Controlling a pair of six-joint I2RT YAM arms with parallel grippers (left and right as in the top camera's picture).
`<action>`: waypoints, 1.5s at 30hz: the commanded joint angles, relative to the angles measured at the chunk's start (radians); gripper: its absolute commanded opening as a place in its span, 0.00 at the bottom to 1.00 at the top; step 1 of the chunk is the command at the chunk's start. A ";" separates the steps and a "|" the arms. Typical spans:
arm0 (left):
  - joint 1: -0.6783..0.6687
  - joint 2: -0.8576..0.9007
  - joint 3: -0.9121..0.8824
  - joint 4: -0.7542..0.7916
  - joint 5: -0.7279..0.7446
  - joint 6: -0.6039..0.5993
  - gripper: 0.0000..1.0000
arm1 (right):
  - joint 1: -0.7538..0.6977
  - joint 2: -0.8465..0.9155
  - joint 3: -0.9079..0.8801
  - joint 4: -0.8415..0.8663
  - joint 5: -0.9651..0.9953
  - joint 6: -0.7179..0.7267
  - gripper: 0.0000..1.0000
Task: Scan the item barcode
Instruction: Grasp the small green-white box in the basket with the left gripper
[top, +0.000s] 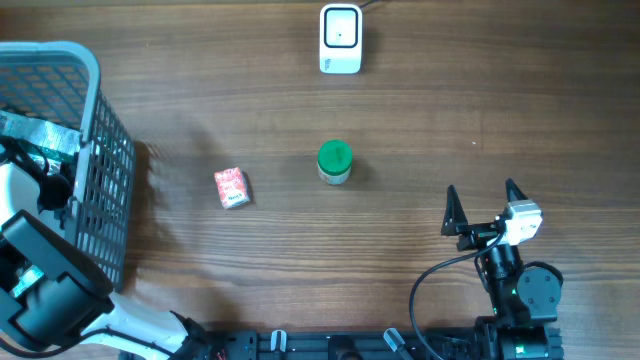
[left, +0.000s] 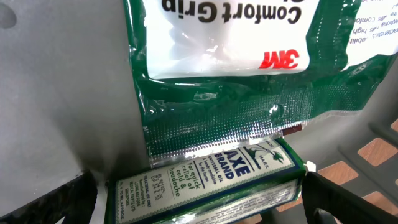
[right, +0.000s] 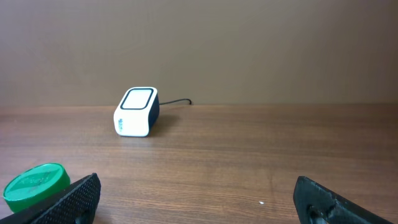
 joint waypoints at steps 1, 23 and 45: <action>-0.003 0.053 -0.016 -0.005 0.000 0.001 1.00 | 0.004 -0.001 -0.001 0.005 -0.005 -0.009 1.00; -0.003 -0.245 0.140 -0.160 0.019 0.005 0.63 | 0.004 -0.001 -0.001 0.005 -0.005 -0.009 1.00; -0.117 -0.040 0.203 -0.277 -0.096 -0.003 1.00 | 0.004 -0.001 -0.001 0.005 -0.005 -0.008 1.00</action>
